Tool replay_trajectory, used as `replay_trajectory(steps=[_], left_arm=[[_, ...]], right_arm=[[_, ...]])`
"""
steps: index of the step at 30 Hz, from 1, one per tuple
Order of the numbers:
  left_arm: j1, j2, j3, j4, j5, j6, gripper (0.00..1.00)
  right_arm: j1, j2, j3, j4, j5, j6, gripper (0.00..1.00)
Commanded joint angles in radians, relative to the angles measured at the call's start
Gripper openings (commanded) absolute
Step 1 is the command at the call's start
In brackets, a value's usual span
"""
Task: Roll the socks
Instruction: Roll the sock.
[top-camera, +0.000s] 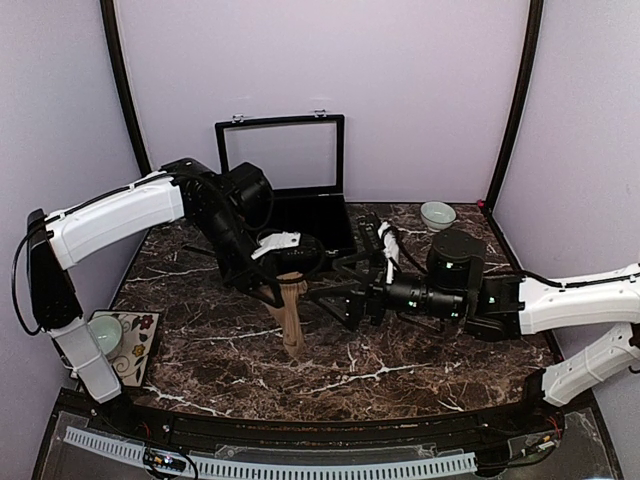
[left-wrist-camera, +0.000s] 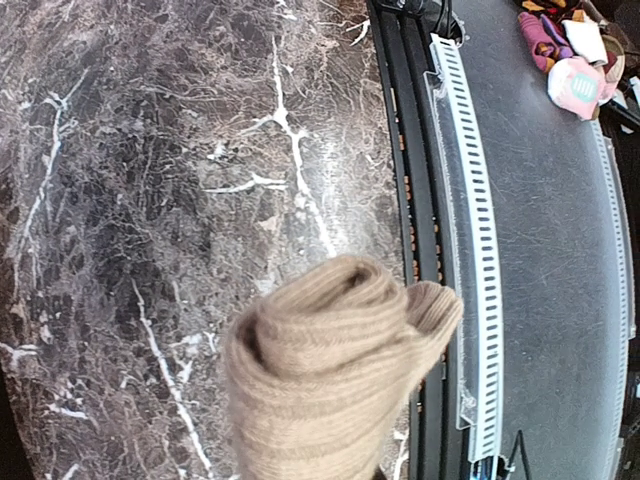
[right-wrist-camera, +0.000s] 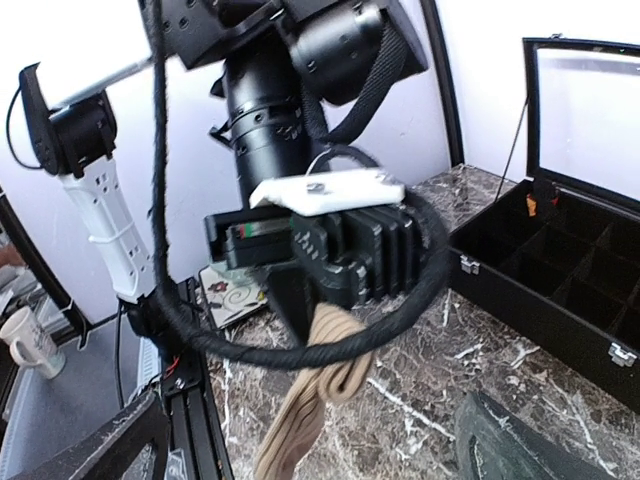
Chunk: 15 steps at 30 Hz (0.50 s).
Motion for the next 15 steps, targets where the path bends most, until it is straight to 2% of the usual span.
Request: replay_trajectory(steps=[1, 3, 5, 6, 10, 15], left_arm=[[-0.004, 0.003, 0.021, -0.066, 0.047, -0.054, 0.00], [-0.003, 0.012, 0.033, -0.085, 0.056, -0.054, 0.00], [-0.003, 0.013, 0.033, -0.090, 0.053, -0.053, 0.00], [-0.003, 0.012, 0.030, -0.090, 0.050, -0.053, 0.00], [0.001, 0.017, 0.027, -0.081, 0.048, -0.069, 0.00], [0.003, 0.043, 0.060, -0.098, 0.044, -0.076, 0.00]], right_arm=[[0.003, 0.002, -0.019, 0.091, 0.099, 0.068, 0.99], [-0.006, -0.024, -0.091, 0.201, 0.131, 0.162, 0.99], [-0.010, -0.052, -0.226, 0.397, 0.086, 0.178, 0.99], [-0.014, -0.065, -0.240, 0.428, 0.097, 0.177, 0.99], [0.014, -0.050, -0.094, 0.103, 0.127, 0.001, 0.99], [0.036, 0.007, -0.035, 0.052, 0.154, -0.055, 0.99]])
